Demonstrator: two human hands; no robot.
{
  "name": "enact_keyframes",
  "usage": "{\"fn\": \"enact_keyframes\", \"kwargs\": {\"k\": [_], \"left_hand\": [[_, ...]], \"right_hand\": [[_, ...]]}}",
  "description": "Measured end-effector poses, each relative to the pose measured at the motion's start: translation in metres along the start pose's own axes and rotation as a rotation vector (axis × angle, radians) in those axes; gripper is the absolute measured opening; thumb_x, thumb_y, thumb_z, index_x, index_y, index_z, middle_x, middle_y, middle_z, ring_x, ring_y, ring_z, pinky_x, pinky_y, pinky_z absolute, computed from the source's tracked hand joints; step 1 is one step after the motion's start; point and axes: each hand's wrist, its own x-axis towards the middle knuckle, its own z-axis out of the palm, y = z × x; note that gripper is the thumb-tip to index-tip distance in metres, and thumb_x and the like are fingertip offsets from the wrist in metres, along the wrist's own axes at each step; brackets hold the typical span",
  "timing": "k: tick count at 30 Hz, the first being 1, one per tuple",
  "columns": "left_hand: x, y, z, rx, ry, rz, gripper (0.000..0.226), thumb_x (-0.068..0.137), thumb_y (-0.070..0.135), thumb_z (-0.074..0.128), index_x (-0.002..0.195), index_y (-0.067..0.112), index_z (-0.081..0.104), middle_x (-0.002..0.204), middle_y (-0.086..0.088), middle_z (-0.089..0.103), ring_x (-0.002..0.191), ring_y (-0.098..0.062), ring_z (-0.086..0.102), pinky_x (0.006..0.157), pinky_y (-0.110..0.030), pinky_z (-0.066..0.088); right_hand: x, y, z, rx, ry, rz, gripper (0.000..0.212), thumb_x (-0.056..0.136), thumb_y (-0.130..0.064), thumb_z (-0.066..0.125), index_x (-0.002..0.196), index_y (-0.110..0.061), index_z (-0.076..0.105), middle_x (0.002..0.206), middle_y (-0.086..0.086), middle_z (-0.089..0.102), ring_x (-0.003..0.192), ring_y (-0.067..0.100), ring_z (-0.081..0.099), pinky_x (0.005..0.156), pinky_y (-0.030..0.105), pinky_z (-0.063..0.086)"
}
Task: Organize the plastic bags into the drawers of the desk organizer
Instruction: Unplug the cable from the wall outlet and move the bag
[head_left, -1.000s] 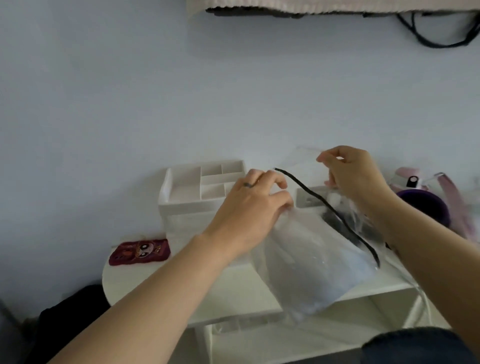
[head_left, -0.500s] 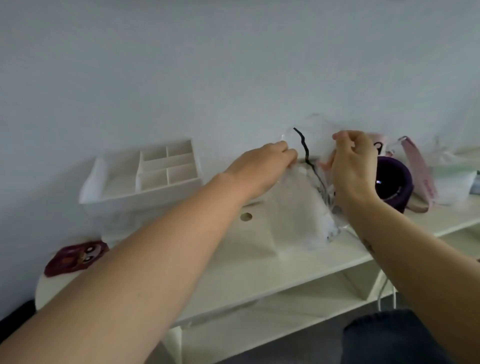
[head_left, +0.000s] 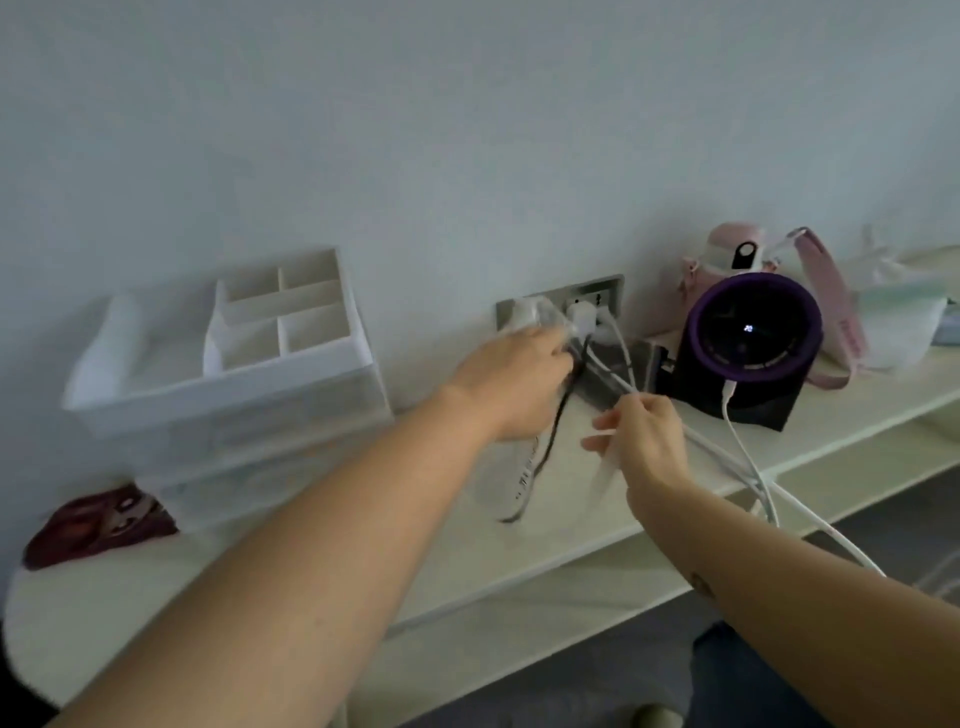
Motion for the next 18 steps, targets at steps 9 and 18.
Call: {"fn": "enact_keyframes", "kwargs": {"k": [9, 18], "left_hand": [[-0.053, 0.033, 0.092, -0.315, -0.117, -0.002, 0.063, 0.088, 0.006, 0.051, 0.143, 0.031, 0.031, 0.155, 0.013, -0.007, 0.133, -0.027, 0.031, 0.101, -0.033, 0.036], [-0.090, 0.008, 0.115, -0.350, -0.263, -0.335, 0.071, 0.090, 0.044, 0.050, 0.150, 0.028, 0.014, 0.158, 0.003, 0.010, 0.143, -0.019, 0.017, 0.116, -0.039, 0.017]], "right_hand": [[0.023, 0.021, -0.025, -0.584, 0.137, -0.327, 0.051, 0.082, -0.017, 0.061, 0.129, -0.025, 0.043, 0.129, -0.002, 0.048, 0.120, 0.023, 0.040, 0.101, 0.041, 0.035], [0.030, 0.028, -0.027, -1.196, -0.324, -0.605, 0.038, 0.082, -0.016, 0.060, 0.117, -0.030, 0.054, 0.127, -0.003, 0.047, 0.120, 0.020, 0.038, 0.085, 0.030, 0.040]]}}
